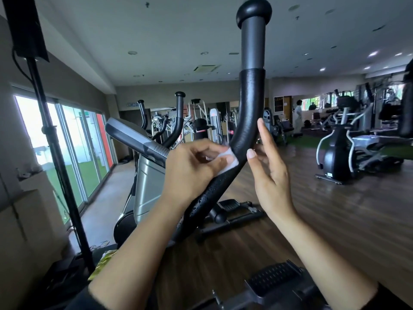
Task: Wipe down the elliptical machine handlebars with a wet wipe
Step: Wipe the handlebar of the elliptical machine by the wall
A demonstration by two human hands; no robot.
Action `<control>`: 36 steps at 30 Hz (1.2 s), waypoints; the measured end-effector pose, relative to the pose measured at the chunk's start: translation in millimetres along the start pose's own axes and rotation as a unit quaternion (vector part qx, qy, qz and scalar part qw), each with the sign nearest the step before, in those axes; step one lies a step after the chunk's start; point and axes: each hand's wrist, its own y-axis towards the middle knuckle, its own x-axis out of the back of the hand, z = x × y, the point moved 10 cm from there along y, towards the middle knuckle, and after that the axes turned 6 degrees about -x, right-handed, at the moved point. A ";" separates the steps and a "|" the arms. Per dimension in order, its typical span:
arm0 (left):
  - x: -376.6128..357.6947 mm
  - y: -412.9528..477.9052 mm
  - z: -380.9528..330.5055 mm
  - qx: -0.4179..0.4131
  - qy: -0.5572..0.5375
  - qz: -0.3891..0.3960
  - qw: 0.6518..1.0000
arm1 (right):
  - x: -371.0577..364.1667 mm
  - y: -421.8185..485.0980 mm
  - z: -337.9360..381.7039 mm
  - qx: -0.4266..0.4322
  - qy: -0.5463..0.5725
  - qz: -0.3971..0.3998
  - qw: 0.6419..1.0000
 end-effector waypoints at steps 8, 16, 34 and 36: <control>3.2 -10.0 7.3 -0.020 0.018 0.005 1.000 | -2.4 -5.3 -1.6 -0.005 0.008 -0.001 1.000; -3.5 1.3 4.3 0.012 -0.071 -0.003 0.997 | -4.7 -17.0 -1.6 -0.005 -0.024 -0.010 1.000; 27.0 -47.6 27.8 -0.016 -0.055 -0.030 0.998 | -10.0 -31.1 5.7 0.017 -0.039 -0.045 0.998; 29.7 -47.6 31.5 0.002 -0.064 -0.030 0.998 | -10.1 -31.4 8.0 0.018 -0.033 -0.046 0.998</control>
